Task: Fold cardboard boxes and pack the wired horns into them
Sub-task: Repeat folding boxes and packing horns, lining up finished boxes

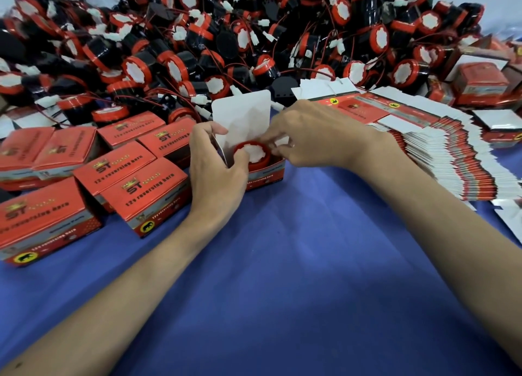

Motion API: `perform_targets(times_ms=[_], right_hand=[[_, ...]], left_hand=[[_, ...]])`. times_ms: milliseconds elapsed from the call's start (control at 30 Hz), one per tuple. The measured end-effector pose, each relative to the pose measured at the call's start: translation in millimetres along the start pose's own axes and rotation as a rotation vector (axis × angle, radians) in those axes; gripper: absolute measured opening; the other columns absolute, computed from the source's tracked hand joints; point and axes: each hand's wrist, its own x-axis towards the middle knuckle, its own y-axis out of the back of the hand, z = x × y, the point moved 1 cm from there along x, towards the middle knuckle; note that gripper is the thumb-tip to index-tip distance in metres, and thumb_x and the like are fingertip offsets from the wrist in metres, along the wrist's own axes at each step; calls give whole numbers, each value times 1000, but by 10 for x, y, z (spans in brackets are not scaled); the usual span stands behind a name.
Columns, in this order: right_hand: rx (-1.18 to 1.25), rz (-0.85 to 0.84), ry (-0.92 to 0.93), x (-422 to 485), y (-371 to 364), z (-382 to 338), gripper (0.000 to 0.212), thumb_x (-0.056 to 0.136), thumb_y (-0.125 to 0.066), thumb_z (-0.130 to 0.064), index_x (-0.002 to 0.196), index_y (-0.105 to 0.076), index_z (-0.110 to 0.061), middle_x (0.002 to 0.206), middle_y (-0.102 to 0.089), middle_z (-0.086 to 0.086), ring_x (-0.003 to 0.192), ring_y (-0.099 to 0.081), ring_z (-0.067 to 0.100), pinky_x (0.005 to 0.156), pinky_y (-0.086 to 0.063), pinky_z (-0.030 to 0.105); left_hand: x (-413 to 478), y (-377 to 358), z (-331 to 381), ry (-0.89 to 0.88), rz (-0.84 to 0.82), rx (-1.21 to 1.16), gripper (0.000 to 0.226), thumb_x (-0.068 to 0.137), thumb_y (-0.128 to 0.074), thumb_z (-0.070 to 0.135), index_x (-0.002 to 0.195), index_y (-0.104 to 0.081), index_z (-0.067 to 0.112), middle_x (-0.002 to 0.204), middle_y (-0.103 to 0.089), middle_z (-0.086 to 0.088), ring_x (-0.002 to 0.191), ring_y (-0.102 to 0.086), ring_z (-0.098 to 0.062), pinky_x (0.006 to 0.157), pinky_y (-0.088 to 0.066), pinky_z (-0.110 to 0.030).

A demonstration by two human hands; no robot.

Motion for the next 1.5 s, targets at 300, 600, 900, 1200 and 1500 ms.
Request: perform_targets(times_ms=[300,600,900,1200,1500], right_hand=[[27,134,53,-53,-143,50,35,86,-55,-7,121,-54,-6,114,-53,12,82,-56,29,70,-47,41],[684,548,-182,-394,-586,65,34,84,-62,5,119,-57,3,111,-62,10,98,-61,20,90,-53,29],[585,585,6,-473,-620,-13,51,82,-60,0,131,-50,9,139,-50,18,132,-47,26,110,-37,29],[620,615,-4,-429,-662,-62,24,85,-56,2,103,-72,2,107,-71,10,105,-66,19,92,-52,36],[988,549,-228,-371,-660,-96,47,93,-45,-46,135,-48,-25,89,-72,-20,95,-64,-2,92,-42,21]], left_hand=[[-3,-29,-1,-10,-104,-7,40,90,-53,5,121,-39,24,120,-45,1,105,-48,-9,92,-47,-33],[13,-76,-54,-71,-232,156,48,98,-48,11,144,-43,25,117,-39,4,101,-35,8,84,-23,7],[5,-72,1,-4,-324,-107,24,102,-43,29,106,-62,44,125,-42,-3,116,-46,3,102,-38,-16],[-6,-61,26,-106,-332,-125,40,93,-47,3,122,-21,16,137,-37,-19,127,-42,-28,110,-36,-39],[14,-19,27,-129,-312,-127,30,95,-54,-3,112,-44,21,107,-55,8,98,-52,6,84,-40,-11]])
